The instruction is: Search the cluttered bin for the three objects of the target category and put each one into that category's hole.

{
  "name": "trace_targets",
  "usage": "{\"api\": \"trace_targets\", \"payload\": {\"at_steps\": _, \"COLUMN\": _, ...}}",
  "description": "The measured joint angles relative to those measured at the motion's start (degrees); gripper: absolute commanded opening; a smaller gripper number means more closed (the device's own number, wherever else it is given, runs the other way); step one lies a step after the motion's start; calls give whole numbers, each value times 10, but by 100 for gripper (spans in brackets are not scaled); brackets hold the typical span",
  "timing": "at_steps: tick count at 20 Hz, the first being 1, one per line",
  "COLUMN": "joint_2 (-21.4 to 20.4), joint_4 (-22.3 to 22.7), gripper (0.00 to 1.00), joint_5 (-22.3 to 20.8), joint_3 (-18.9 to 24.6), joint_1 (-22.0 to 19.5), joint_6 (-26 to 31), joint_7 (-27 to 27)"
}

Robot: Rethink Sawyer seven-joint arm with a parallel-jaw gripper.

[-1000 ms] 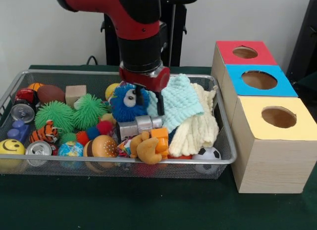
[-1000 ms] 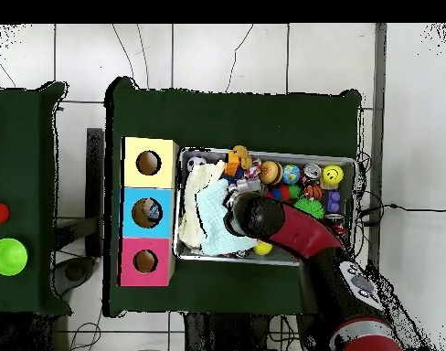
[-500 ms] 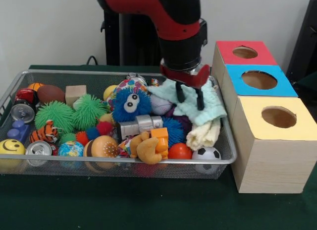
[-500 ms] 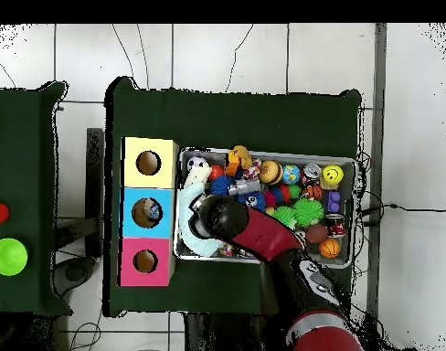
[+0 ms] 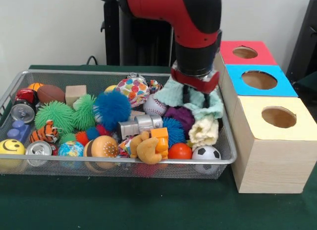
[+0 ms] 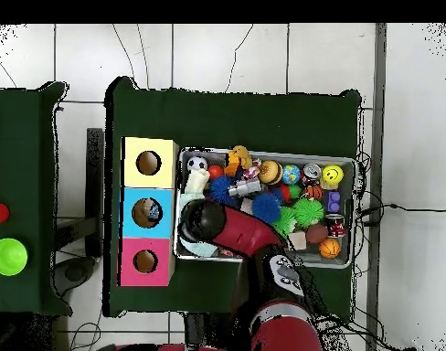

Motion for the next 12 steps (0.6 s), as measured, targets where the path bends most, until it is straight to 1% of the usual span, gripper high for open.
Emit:
{"api": "trace_targets", "payload": {"at_steps": 1, "joint_2": 10, "joint_4": -7, "gripper": 100, "joint_5": -12, "joint_3": -4, "joint_1": -8, "joint_6": 0, "joint_7": 0}}
{"api": "trace_targets", "payload": {"at_steps": 3, "joint_2": 18, "joint_4": -12, "gripper": 100, "joint_5": -21, "joint_3": -4, "joint_1": -20, "joint_6": 0, "joint_7": 0}}
{"api": "trace_targets", "payload": {"at_steps": 4, "joint_2": 27, "joint_4": -16, "gripper": 100, "joint_5": -30, "joint_3": -4, "joint_1": -34, "joint_6": -1, "joint_7": 0}}
{"api": "trace_targets", "payload": {"at_steps": 7, "joint_2": 40, "joint_4": -20, "gripper": 100, "joint_5": -45, "joint_3": -3, "joint_1": -60, "joint_6": -1, "joint_7": 0}}
{"api": "trace_targets", "payload": {"at_steps": 8, "joint_2": 42, "joint_4": -20, "gripper": 100, "joint_5": -47, "joint_3": -3, "joint_1": -63, "joint_6": -1, "joint_7": 0}}
{"api": "trace_targets", "payload": {"at_steps": 9, "joint_2": 50, "joint_4": -21, "gripper": 100, "joint_5": -57, "joint_3": -2, "joint_1": -75, "joint_6": -1, "joint_7": 0}}
{"api": "trace_targets", "payload": {"at_steps": 12, "joint_2": 59, "joint_4": -26, "gripper": 100, "joint_5": -70, "joint_3": 2, "joint_1": -88, "joint_6": 0, "joint_7": 0}}
